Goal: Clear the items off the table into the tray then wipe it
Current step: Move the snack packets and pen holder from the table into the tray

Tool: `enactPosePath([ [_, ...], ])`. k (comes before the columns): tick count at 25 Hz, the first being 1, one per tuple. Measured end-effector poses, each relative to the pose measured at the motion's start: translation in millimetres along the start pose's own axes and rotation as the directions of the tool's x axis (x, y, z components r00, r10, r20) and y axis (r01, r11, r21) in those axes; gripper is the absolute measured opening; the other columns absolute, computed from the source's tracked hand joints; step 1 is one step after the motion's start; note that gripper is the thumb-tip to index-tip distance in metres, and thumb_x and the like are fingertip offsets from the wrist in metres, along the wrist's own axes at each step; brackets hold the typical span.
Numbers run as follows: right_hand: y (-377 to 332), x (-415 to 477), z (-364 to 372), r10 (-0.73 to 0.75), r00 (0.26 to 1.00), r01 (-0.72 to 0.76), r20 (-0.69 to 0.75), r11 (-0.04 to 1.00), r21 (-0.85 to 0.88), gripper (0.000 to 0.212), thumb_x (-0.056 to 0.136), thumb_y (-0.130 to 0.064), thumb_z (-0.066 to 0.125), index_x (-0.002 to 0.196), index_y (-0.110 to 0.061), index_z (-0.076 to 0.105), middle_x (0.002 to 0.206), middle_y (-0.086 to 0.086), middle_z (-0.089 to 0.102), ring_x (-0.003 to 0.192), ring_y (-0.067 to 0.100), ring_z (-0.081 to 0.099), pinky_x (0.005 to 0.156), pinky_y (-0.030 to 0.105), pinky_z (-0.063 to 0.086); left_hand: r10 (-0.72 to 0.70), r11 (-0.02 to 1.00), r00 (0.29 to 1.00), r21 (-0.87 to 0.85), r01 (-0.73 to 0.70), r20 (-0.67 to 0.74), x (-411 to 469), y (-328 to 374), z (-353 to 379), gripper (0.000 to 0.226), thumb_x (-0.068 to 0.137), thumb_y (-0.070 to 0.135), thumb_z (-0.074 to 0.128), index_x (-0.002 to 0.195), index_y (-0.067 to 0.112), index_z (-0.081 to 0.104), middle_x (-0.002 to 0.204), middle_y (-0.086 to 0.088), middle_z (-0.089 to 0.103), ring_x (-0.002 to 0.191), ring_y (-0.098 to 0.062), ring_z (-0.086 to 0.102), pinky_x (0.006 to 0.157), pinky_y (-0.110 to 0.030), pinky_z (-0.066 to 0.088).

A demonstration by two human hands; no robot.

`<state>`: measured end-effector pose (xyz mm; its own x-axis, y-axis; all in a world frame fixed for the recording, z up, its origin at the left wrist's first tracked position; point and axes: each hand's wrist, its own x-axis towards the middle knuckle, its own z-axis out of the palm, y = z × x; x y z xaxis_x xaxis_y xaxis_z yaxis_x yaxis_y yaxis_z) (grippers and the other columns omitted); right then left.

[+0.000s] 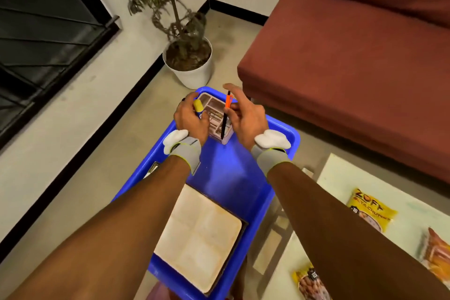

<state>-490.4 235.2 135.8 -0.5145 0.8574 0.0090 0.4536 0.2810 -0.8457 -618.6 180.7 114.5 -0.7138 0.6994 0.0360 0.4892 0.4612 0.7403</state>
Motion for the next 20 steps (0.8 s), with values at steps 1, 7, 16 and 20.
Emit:
enactPosePath([
  [1, 4, 8, 9, 0.007, 1.0, -0.006, 0.017, 1.0, -0.027, 0.043, 0.091, -0.021, 0.05, 0.127, -0.042, 0.04, 0.094, 0.009, 0.071, 0.092, 0.032, 0.065, 0.083, 0.045, 0.054, -0.012, 1.0, 1.0, -0.01, 0.012, -0.004, 6, -8, 2, 0.041, 0.077, 0.013, 0.062, 0.118, 0.016, 0.059, 0.105, -0.01, 0.067, 0.096, -0.031, 0.063, 0.088, -0.045, 0.051],
  [7, 28, 26, 38, -0.056, 0.995, 0.073, 0.087, 0.974, -0.213, 0.036, 0.094, -0.021, 0.043, 0.129, -0.032, 0.044, 0.095, 0.011, 0.069, 0.085, 0.036, 0.062, 0.075, 0.048, 0.053, -0.042, 0.996, 0.999, -0.074, 0.044, 0.021, 15, -34, 18, 0.042, 0.082, 0.009, 0.065, 0.123, 0.017, 0.056, 0.102, -0.009, 0.067, 0.099, -0.028, 0.062, 0.09, -0.04, 0.052],
  [16, 59, 21, 60, -0.022, 0.978, 0.09, 0.209, 0.943, -0.321, 0.047, 0.097, -0.022, 0.044, 0.14, -0.035, 0.031, 0.11, 0.014, 0.063, 0.095, 0.033, 0.06, 0.082, 0.045, 0.054, 0.021, 1.0, 0.997, 0.006, -0.021, 0.07, 16, -55, 39, 0.044, 0.082, 0.002, 0.063, 0.124, 0.013, 0.056, 0.101, -0.01, 0.066, 0.09, -0.022, 0.064, 0.083, -0.029, 0.053],
  [20, 63, 22, 58, -0.024, 0.977, 0.111, 0.21, 0.903, -0.414, 0.046, 0.092, -0.026, 0.055, 0.134, -0.025, 0.037, 0.111, 0.008, 0.065, 0.106, 0.03, 0.054, 0.092, 0.04, 0.039, 0.022, 0.997, 0.994, 0.077, -0.031, 0.106, 11, -59, 43, 0.038, 0.081, 0.002, 0.061, 0.118, 0.011, 0.06, 0.105, -0.012, 0.066, 0.095, -0.026, 0.062, 0.079, -0.03, 0.05],
])
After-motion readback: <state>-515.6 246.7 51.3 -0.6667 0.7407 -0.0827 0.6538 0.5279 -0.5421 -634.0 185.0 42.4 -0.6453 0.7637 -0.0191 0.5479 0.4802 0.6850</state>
